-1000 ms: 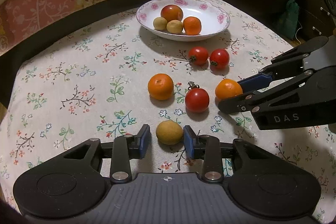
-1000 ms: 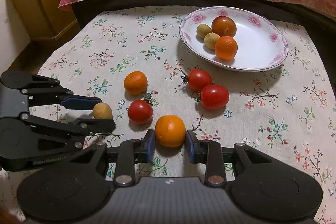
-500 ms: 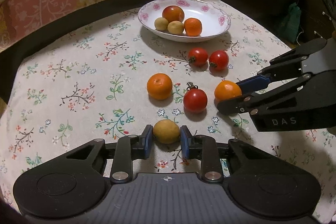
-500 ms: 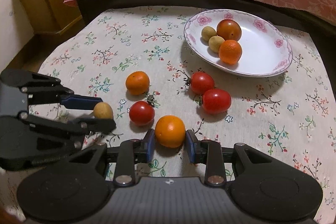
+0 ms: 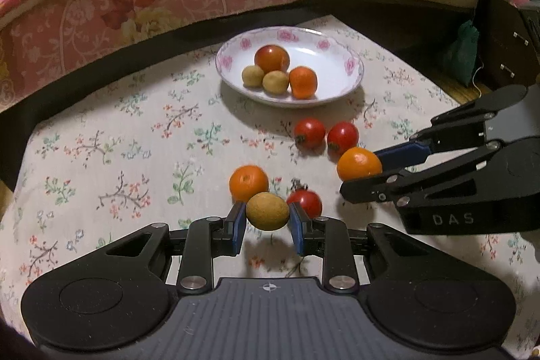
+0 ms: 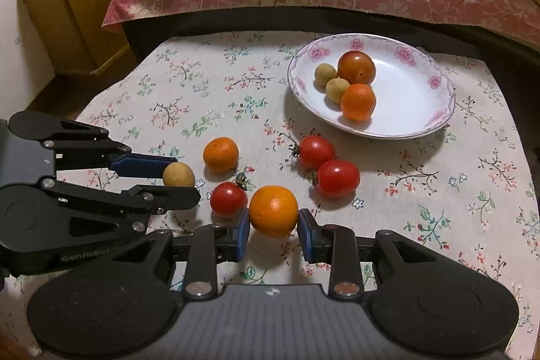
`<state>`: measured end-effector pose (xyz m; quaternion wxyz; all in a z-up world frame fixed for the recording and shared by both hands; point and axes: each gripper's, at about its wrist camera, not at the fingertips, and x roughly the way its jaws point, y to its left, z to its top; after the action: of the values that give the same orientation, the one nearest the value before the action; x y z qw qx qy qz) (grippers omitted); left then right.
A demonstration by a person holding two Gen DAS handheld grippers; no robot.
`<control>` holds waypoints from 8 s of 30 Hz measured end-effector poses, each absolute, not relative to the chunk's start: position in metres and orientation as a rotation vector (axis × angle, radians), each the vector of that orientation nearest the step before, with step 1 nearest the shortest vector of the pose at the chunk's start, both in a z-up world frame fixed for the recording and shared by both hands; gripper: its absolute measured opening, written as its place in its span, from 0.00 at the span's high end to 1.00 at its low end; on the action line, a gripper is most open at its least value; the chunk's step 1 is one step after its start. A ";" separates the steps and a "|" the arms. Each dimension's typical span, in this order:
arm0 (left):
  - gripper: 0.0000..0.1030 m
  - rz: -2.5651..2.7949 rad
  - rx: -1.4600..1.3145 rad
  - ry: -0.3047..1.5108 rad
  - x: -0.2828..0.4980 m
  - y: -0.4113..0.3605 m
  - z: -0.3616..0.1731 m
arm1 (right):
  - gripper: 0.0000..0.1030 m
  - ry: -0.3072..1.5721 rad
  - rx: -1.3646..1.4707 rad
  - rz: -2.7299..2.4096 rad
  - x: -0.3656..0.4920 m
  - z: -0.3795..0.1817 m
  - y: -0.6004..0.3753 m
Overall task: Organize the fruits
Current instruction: 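Carry the tangerine and brown fruit over the white plate with both tools, then open left tool to drop the brown fruit while right tool releases the tangerine, then grasp a red cherry tomato with the right tool while left tool grasps a tangerine, then carry the tangerine and cherry tomato over the white plate with both tools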
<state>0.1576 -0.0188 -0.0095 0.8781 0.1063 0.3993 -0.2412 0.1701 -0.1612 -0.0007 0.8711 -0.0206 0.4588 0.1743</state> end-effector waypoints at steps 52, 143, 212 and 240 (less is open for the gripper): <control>0.59 -0.482 0.198 0.717 0.246 -0.077 0.005 | 0.69 0.837 0.065 0.187 0.252 0.008 -0.223; 0.57 -0.457 0.209 0.853 0.196 -0.024 -0.034 | 0.71 1.003 0.000 0.339 0.148 0.003 -0.172; 0.63 -0.516 0.207 0.754 0.177 -0.054 0.003 | 0.72 0.920 -0.011 0.300 0.173 0.016 -0.188; 0.64 -0.463 0.212 0.713 0.261 -0.082 -0.002 | 0.72 0.843 0.057 0.235 0.264 0.004 -0.225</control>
<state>0.2612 -0.0823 -0.0025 0.9055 0.1024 0.3454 -0.2243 0.2638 -0.2247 0.0040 0.9054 0.0277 0.4080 0.1140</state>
